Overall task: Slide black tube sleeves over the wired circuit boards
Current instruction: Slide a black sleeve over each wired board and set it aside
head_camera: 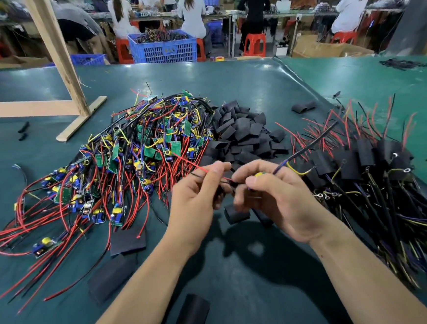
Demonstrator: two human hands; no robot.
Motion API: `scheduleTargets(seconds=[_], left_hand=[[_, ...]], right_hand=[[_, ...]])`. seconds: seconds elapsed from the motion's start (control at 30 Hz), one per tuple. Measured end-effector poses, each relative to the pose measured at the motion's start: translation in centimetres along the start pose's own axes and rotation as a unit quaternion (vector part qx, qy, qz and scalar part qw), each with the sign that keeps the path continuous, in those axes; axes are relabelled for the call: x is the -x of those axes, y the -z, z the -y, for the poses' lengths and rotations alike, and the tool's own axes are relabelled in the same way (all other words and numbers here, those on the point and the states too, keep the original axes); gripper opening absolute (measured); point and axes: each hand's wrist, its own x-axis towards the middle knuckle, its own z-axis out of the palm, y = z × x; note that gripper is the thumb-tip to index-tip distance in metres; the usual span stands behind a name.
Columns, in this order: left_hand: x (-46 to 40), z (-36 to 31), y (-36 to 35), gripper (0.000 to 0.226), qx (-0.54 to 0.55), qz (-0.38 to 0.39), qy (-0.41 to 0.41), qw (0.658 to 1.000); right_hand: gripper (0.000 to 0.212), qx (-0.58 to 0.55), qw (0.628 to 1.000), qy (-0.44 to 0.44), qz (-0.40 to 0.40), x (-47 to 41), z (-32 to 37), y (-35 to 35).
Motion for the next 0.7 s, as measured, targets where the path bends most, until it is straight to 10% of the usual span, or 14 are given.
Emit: scheduleTargets(seconds=[0.7], left_hand=[[-0.3,-0.5,1.7,0.027,-0.024,0.095,0.007,0.995]], right_hand=[[0.018,-0.033,0.973,0.066,-0.219,-0.8,0.8,1.6]])
